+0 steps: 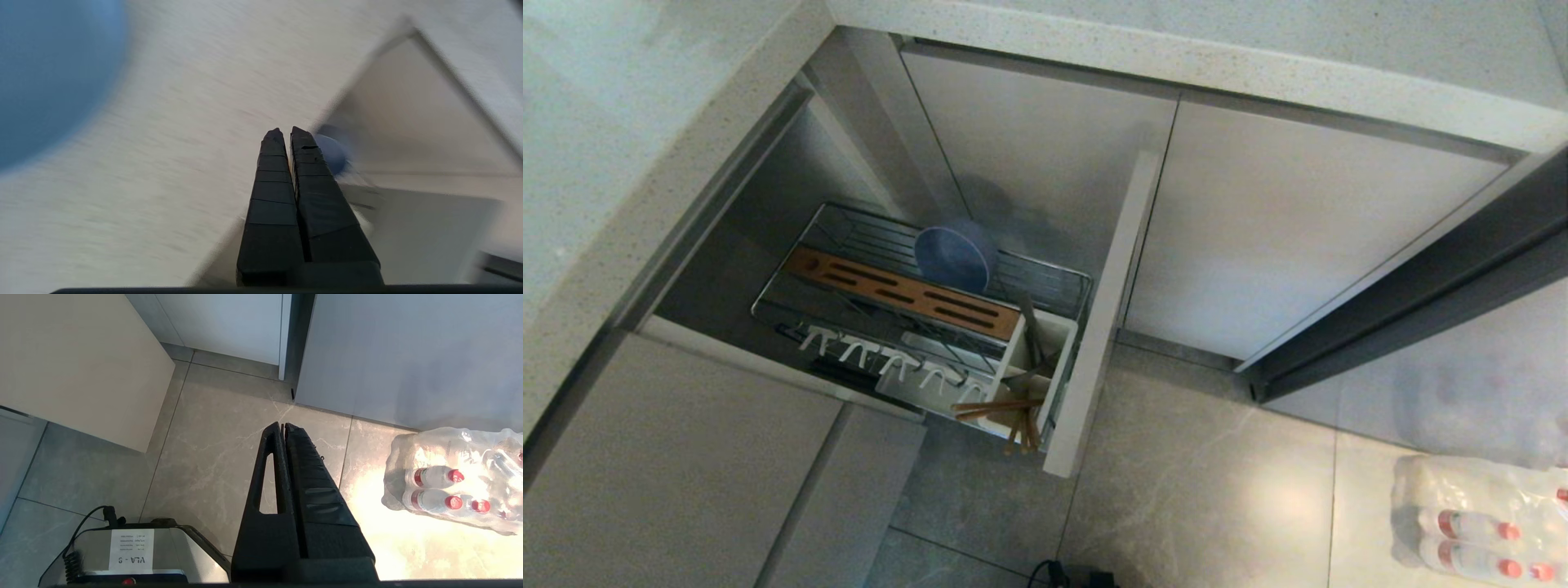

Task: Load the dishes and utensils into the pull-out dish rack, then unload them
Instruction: Take the bowl out of the cupboard

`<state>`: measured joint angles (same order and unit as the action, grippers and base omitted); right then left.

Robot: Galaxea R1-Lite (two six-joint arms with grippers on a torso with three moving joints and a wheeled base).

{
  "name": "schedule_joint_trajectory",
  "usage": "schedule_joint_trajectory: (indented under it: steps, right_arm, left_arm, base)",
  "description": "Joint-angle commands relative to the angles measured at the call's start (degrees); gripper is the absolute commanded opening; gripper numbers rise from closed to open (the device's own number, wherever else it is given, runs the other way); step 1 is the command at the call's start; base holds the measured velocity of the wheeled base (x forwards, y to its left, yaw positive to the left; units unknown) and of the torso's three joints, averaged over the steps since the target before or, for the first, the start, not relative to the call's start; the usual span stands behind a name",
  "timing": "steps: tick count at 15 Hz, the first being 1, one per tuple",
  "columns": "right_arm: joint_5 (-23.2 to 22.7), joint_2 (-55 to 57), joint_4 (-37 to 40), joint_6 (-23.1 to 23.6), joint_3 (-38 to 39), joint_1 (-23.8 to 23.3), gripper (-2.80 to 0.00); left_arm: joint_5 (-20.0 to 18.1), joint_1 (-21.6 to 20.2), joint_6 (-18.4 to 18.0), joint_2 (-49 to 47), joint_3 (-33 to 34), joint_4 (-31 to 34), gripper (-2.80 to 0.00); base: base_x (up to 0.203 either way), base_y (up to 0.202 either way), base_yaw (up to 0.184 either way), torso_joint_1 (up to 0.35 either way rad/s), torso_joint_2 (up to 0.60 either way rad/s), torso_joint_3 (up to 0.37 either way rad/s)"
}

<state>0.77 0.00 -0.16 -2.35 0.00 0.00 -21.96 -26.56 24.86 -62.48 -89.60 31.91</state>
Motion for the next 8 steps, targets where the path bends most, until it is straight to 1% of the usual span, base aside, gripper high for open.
schedule_joint_trajectory:
  steps: [1, 3, 5, 6, 7, 8]
  right_arm:
    - [0.02, 0.09, -0.02, -0.02, 0.00, 0.00, -2.80]
    - [0.02, 0.09, -0.02, -0.02, 0.00, 0.00, -2.80]
    - [0.02, 0.09, -0.02, -0.02, 0.00, 0.00, -2.80]
    - [0.02, 0.09, -0.02, -0.02, 0.00, 0.00, -2.80]
    - [0.02, 0.09, -0.02, -0.02, 0.00, 0.00, -2.80]
    - [0.02, 0.09, -0.02, -0.02, 0.00, 0.00, -2.80]
  left_arm:
    - [-0.13, 3.61, 0.55, 0.75, 0.22, 0.26, -2.80]
    - [-0.23, 9.90, 0.29, 0.88, 0.42, 0.26, -2.80]
    - [-0.20, 17.62, 0.10, 0.74, 0.40, 0.23, -2.80]
    - [-0.12, 21.13, 0.91, 0.41, 0.42, 0.22, -2.80]
    - [0.16, 23.42, 3.99, -0.34, 0.41, 0.19, -2.80]
    - [0.63, 24.55, 8.28, -1.03, 0.48, 0.22, -2.80]
  base:
    - [0.000, 0.000, 0.000, 0.000, 0.00, 0.000]
    - [0.000, 0.000, 0.000, 0.000, 0.00, 0.000]
    - [0.000, 0.000, 0.000, 0.000, 0.00, 0.000]
    - [0.000, 0.000, 0.000, 0.000, 0.00, 0.000]
    - [0.000, 0.000, 0.000, 0.000, 0.00, 0.000]
    - [0.000, 0.000, 0.000, 0.000, 0.00, 0.000]
